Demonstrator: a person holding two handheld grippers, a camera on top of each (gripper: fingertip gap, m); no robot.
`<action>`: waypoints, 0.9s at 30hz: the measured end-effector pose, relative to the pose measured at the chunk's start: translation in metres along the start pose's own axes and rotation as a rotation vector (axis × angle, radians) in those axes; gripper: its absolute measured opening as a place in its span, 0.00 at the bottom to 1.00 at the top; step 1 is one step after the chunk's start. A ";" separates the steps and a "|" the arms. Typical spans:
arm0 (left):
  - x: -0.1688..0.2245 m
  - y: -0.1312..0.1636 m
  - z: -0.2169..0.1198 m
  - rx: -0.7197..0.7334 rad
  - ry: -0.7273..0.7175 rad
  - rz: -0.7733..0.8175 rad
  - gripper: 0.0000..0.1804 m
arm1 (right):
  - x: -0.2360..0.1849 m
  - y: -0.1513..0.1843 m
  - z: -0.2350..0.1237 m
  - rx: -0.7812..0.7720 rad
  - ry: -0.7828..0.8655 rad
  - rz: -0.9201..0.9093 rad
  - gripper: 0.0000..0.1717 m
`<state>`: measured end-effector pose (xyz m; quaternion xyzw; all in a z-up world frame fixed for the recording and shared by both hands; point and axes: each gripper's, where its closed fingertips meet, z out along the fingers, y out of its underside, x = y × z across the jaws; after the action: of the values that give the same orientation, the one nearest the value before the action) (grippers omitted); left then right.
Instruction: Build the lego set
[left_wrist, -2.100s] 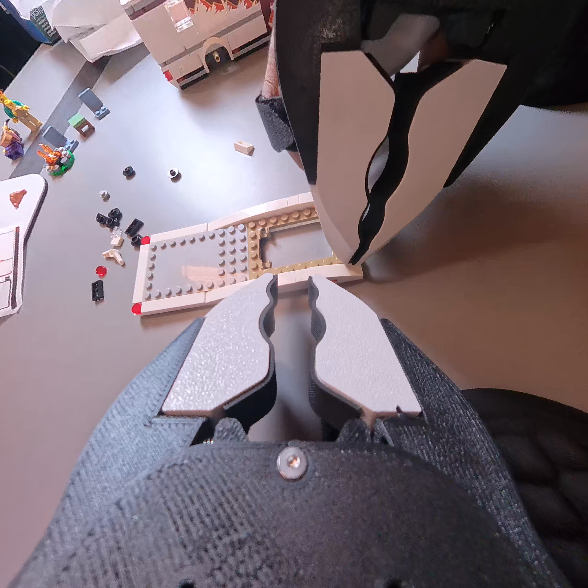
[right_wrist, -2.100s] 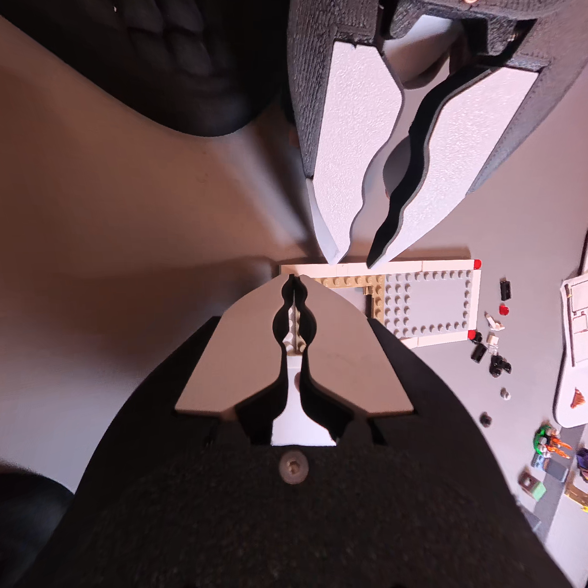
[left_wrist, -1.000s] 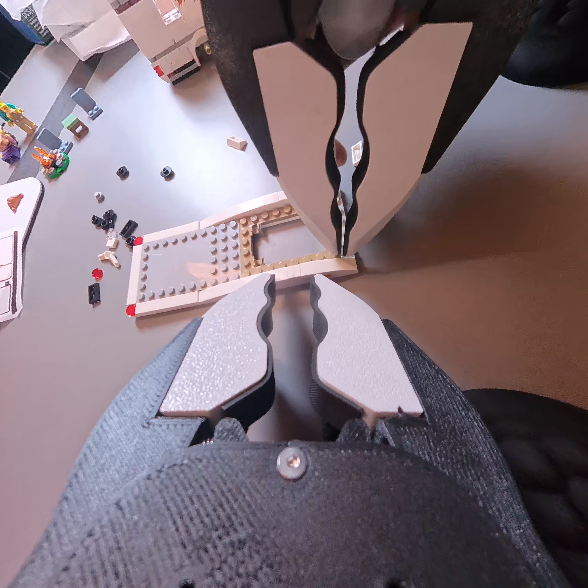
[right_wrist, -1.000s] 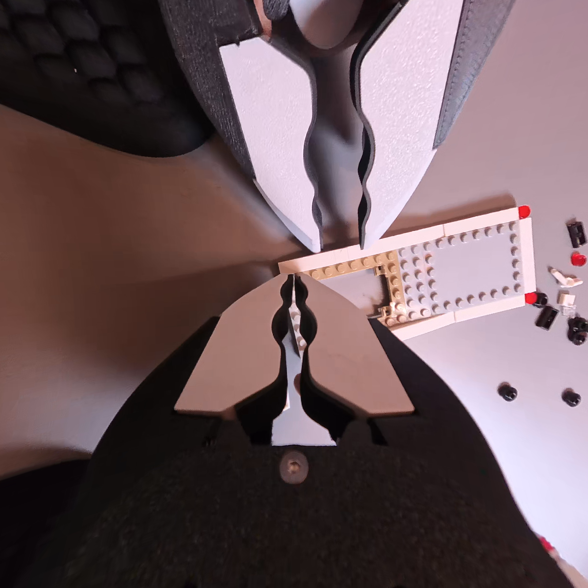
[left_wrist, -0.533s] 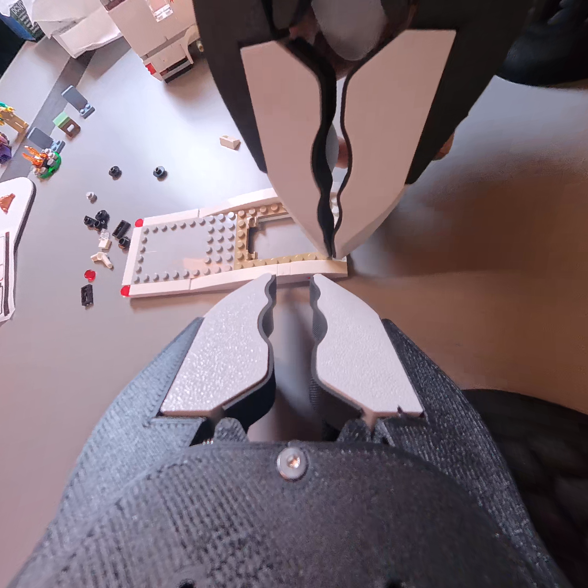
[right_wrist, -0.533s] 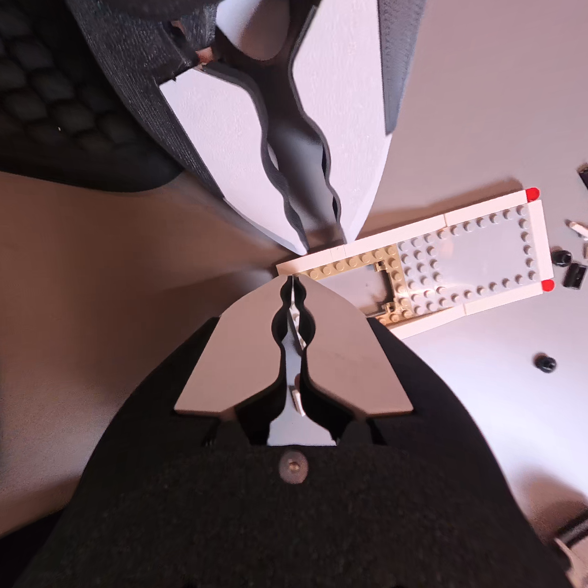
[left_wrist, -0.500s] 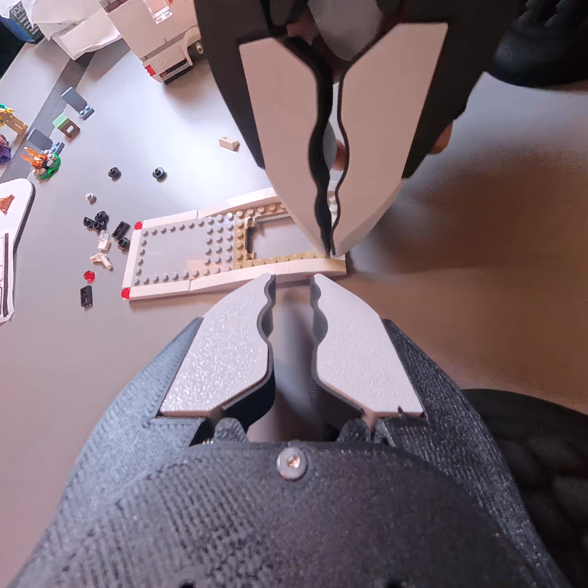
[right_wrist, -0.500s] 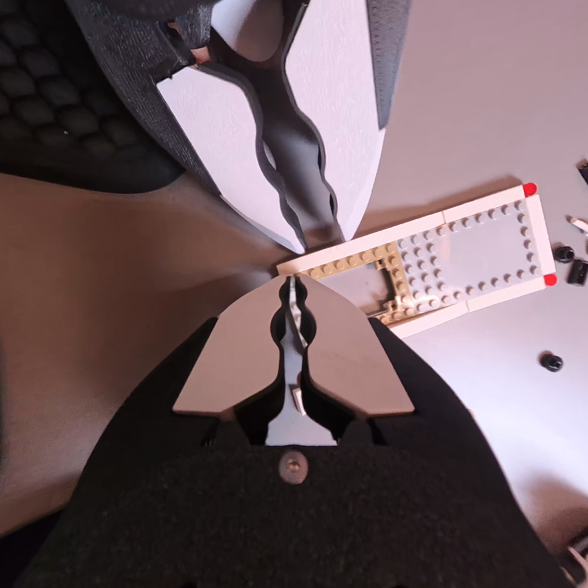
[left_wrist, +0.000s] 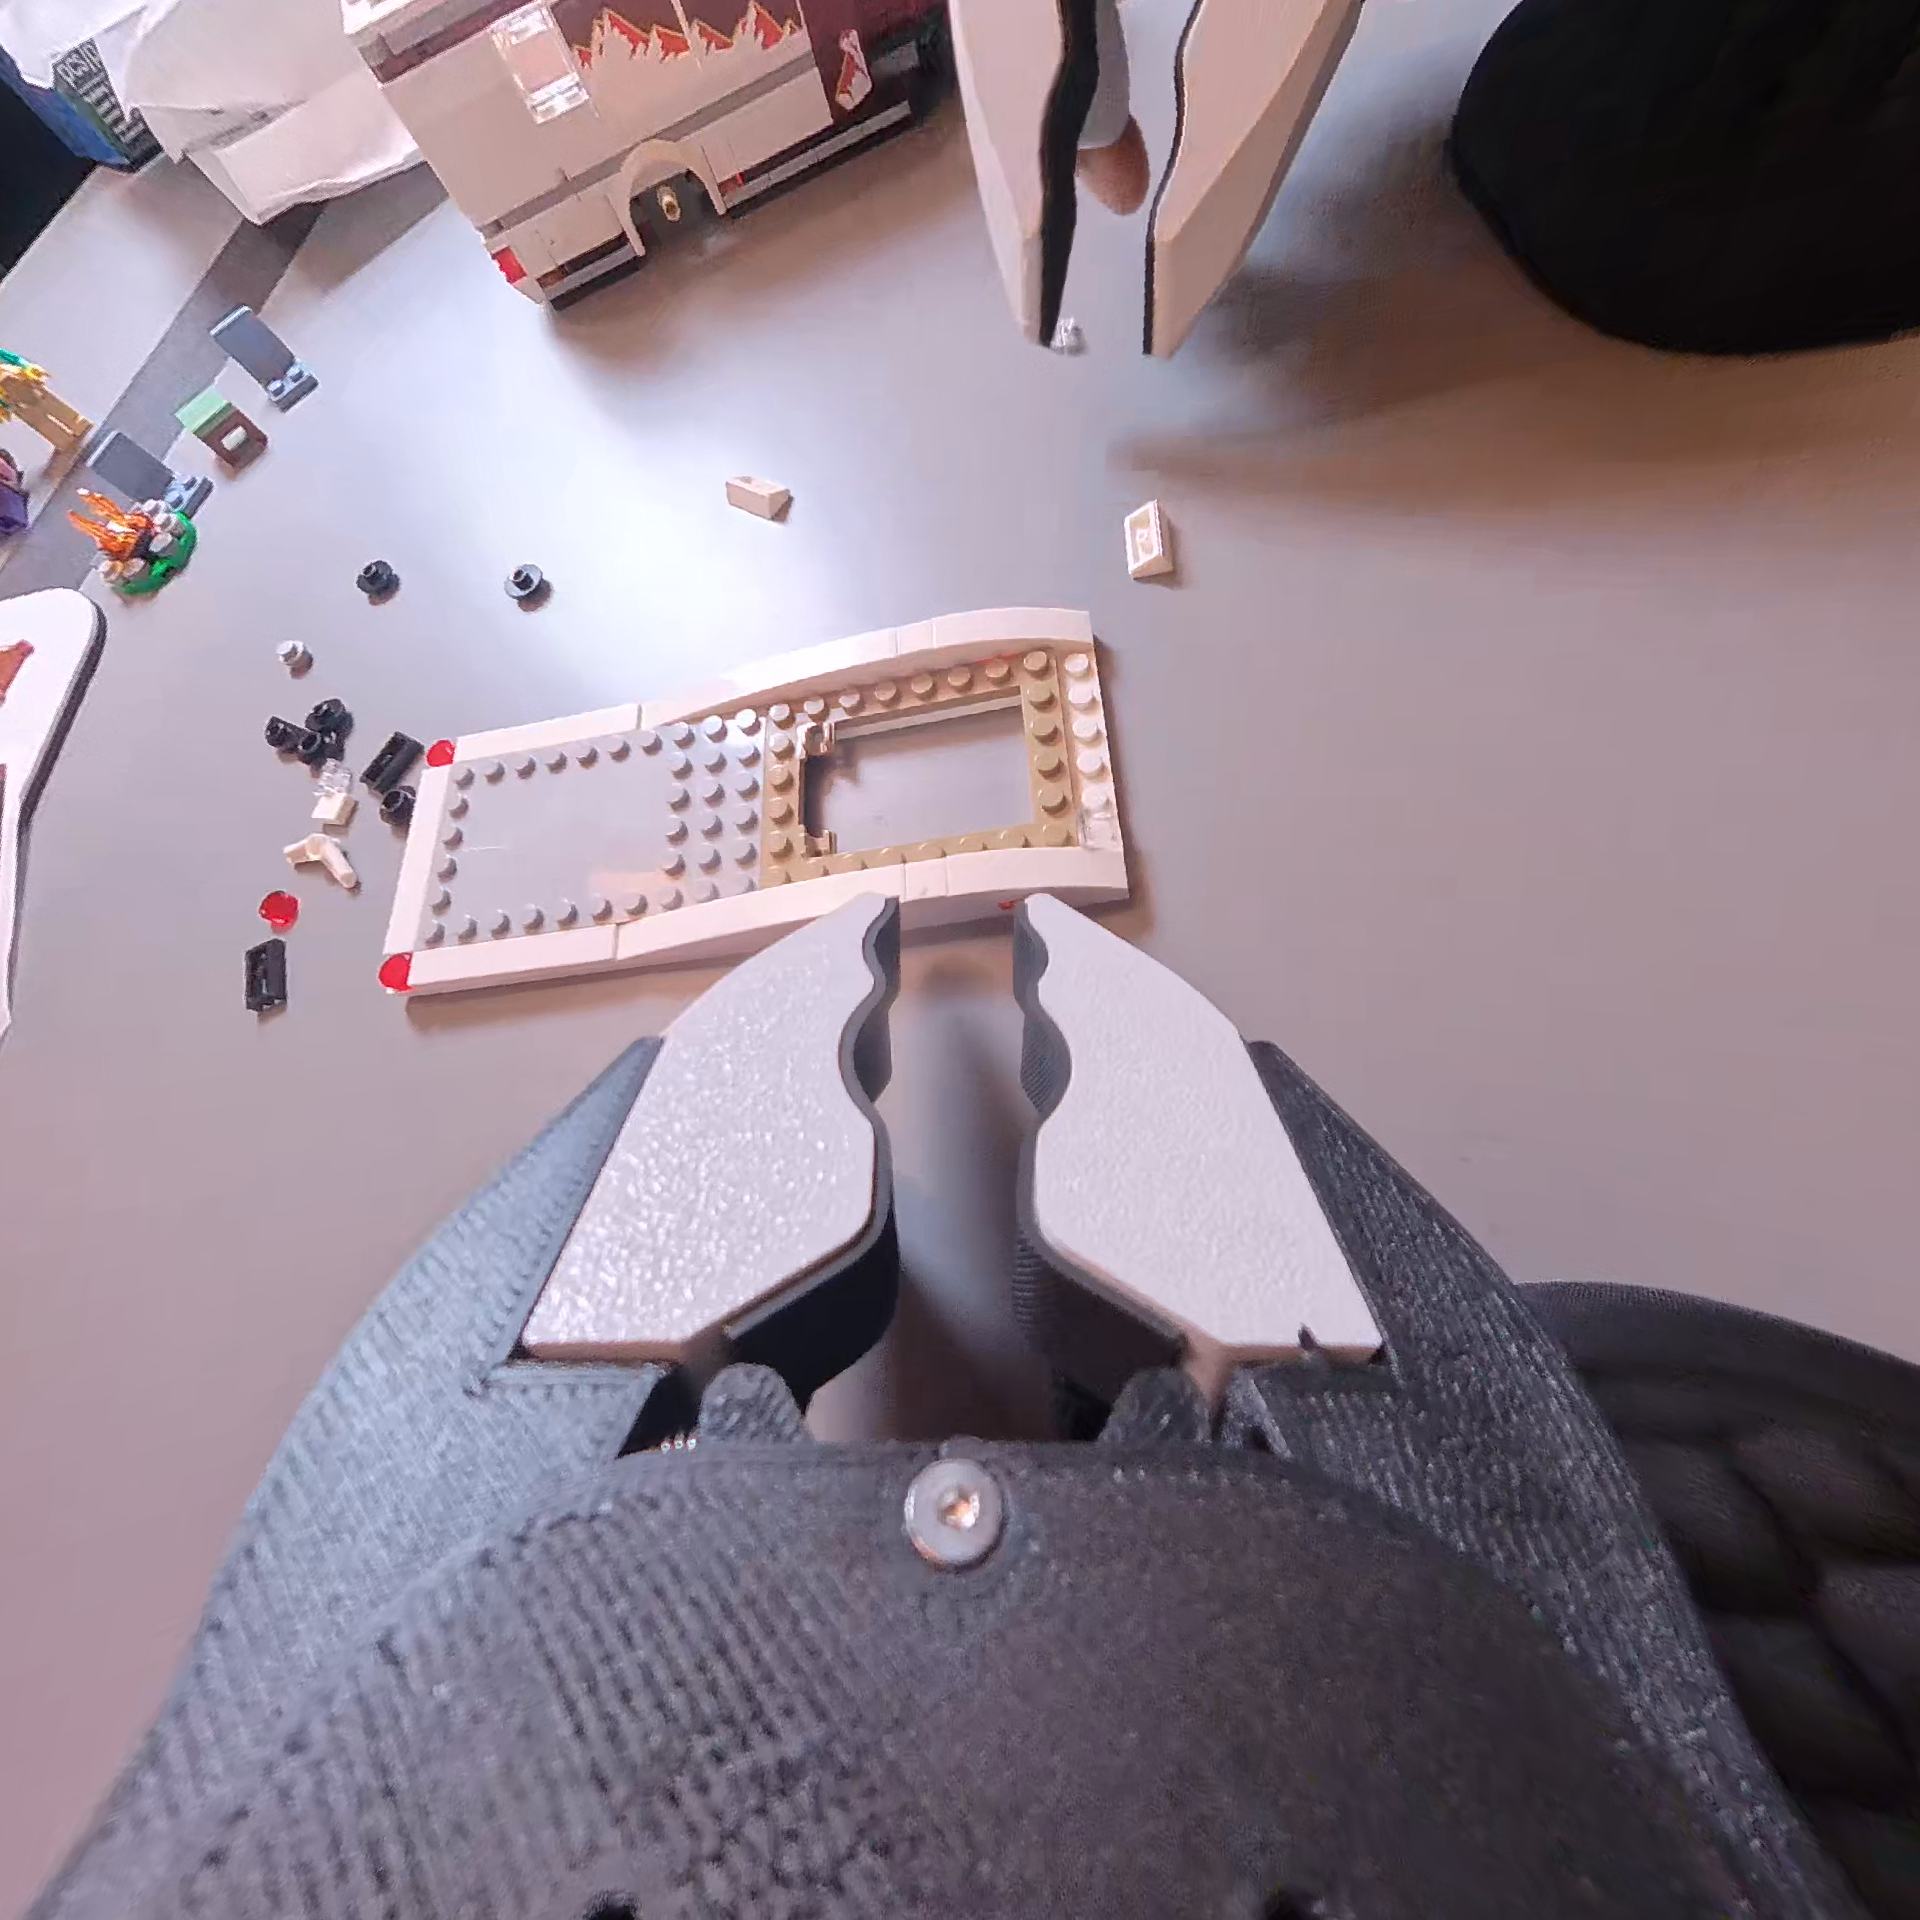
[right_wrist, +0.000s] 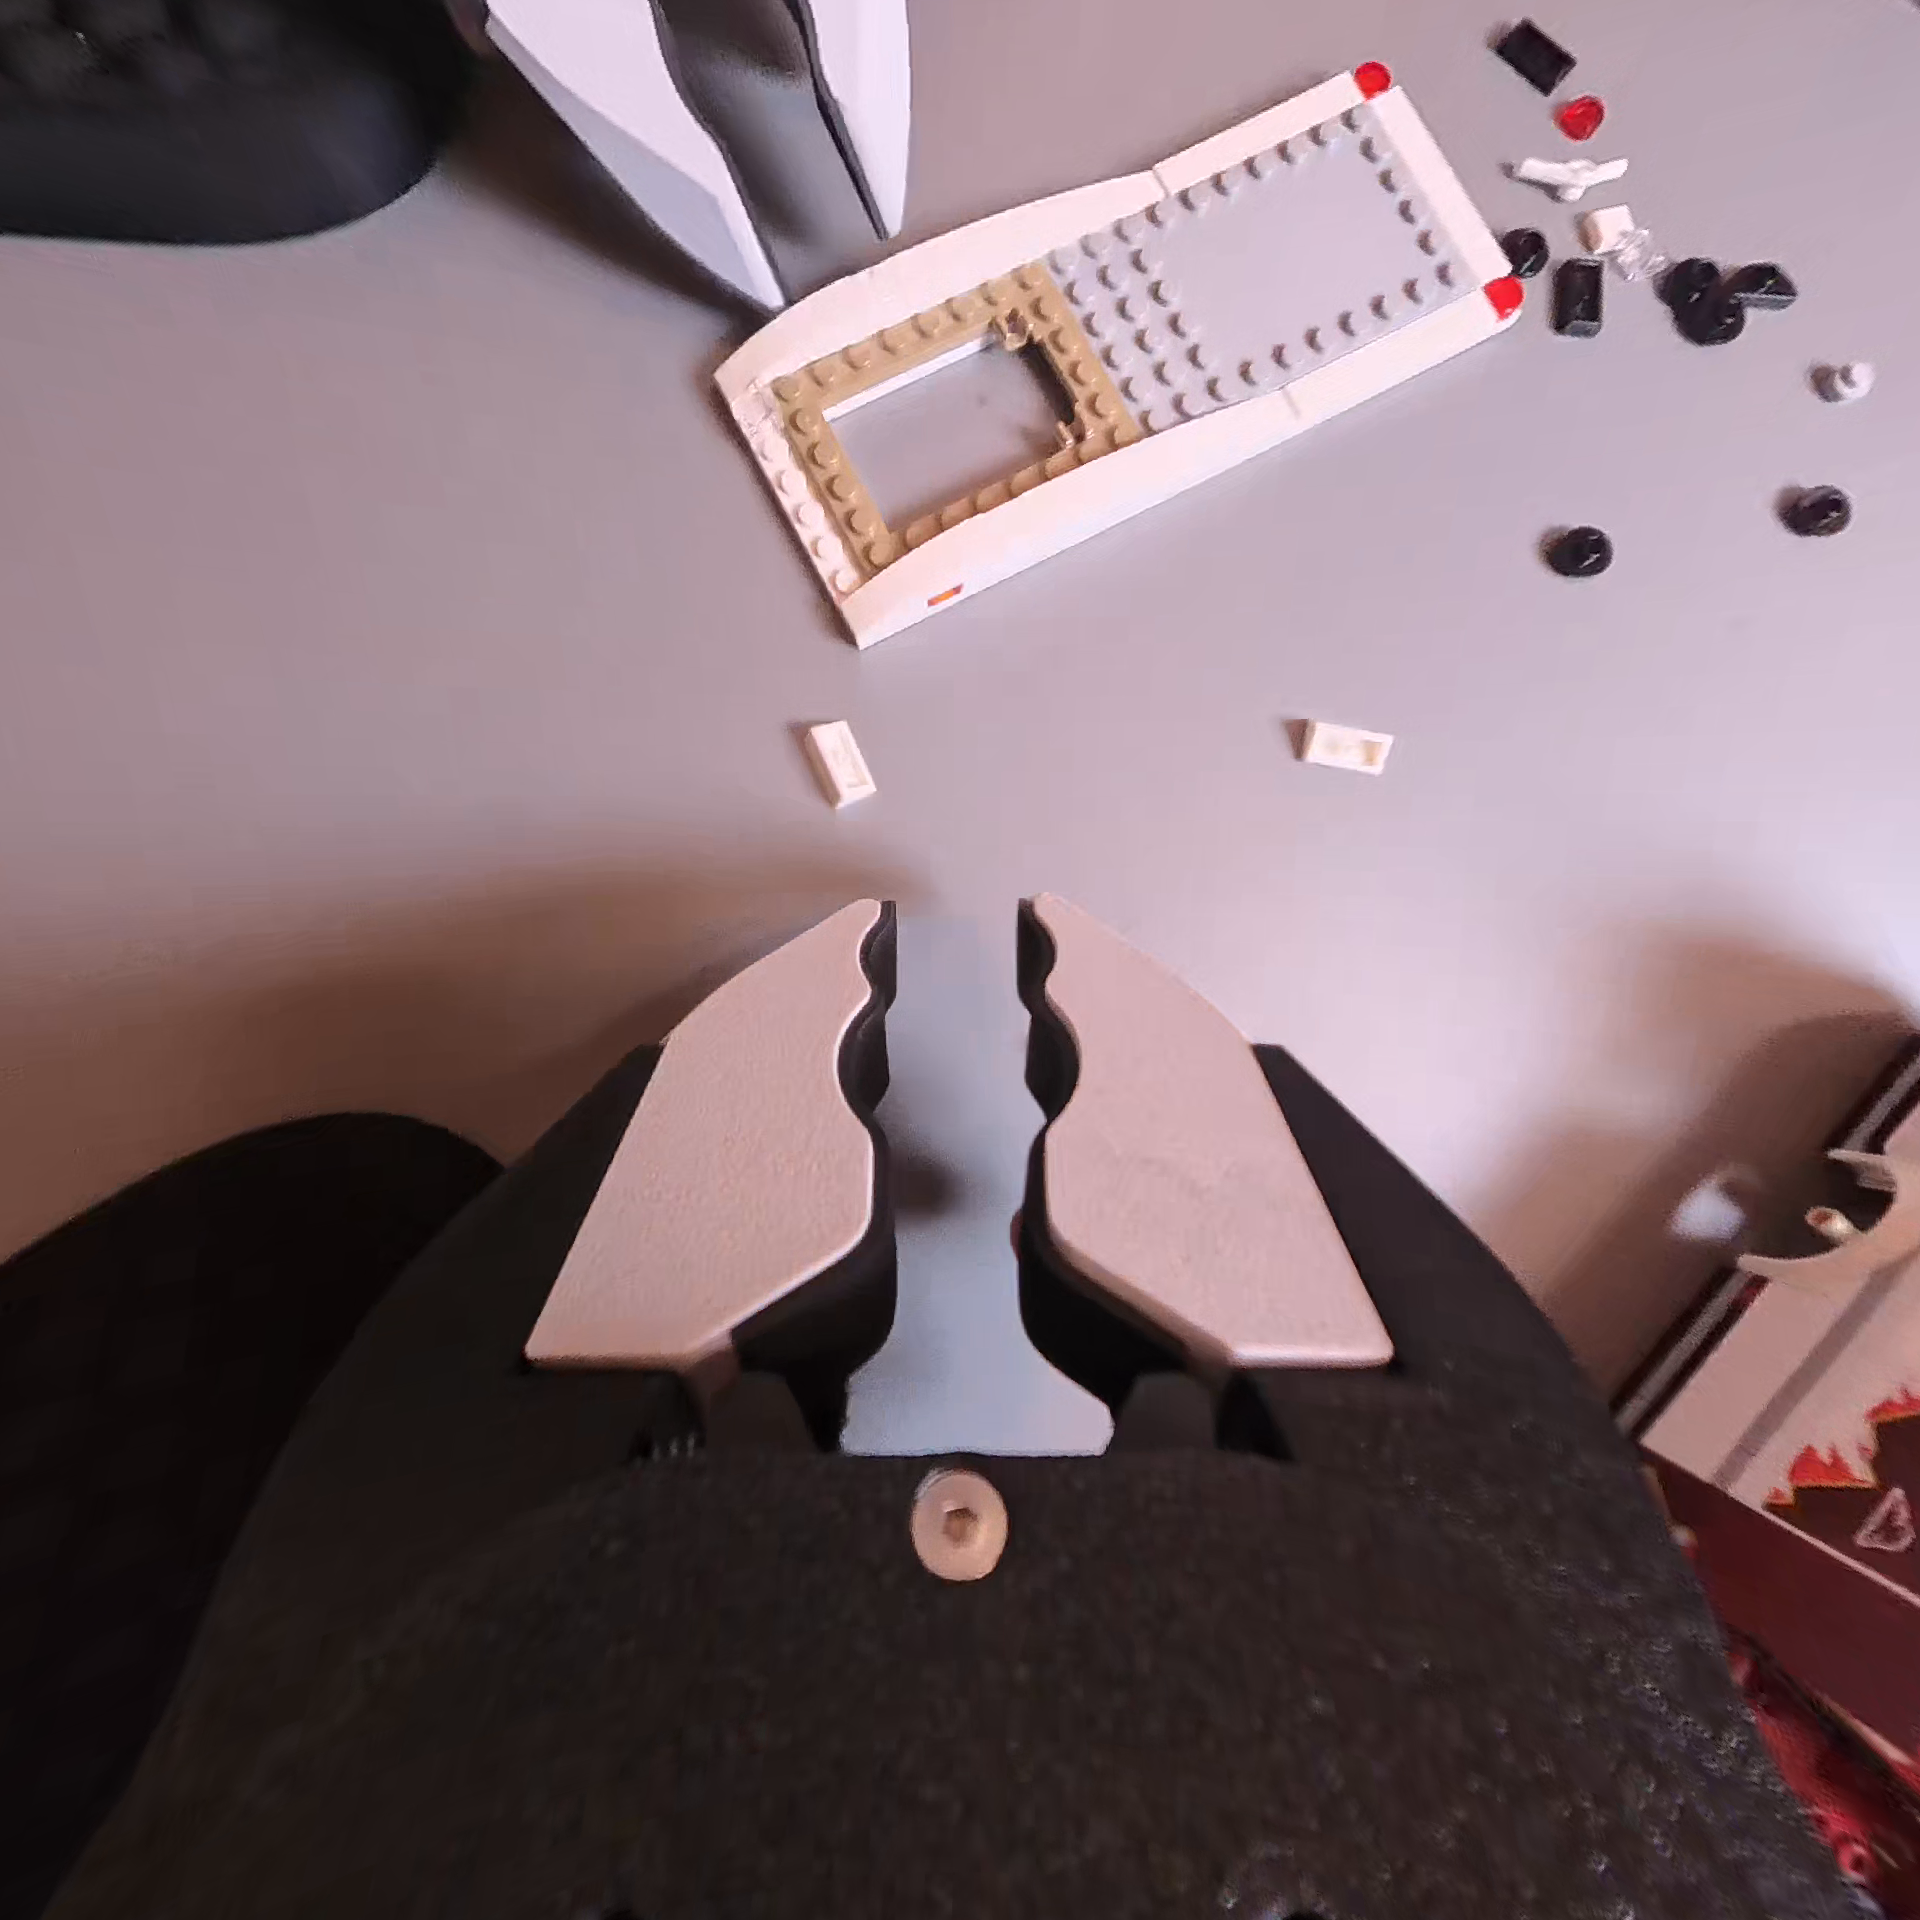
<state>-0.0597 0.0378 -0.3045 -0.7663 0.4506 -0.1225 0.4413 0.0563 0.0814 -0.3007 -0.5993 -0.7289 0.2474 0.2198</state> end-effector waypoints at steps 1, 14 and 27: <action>0.000 0.000 0.000 0.004 0.003 0.003 0.11 | -0.003 0.000 0.001 0.013 -0.008 -0.007 0.12; 0.009 -0.016 0.003 0.056 0.031 0.016 0.17 | -0.005 -0.013 0.001 0.166 -0.008 -0.056 0.12; 0.007 -0.010 0.007 0.024 0.032 0.015 0.15 | 0.012 0.009 -0.015 0.105 0.065 -0.051 0.13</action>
<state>-0.0459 0.0381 -0.3025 -0.7555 0.4618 -0.1368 0.4441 0.0703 0.0958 -0.2943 -0.5758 -0.7226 0.2599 0.2806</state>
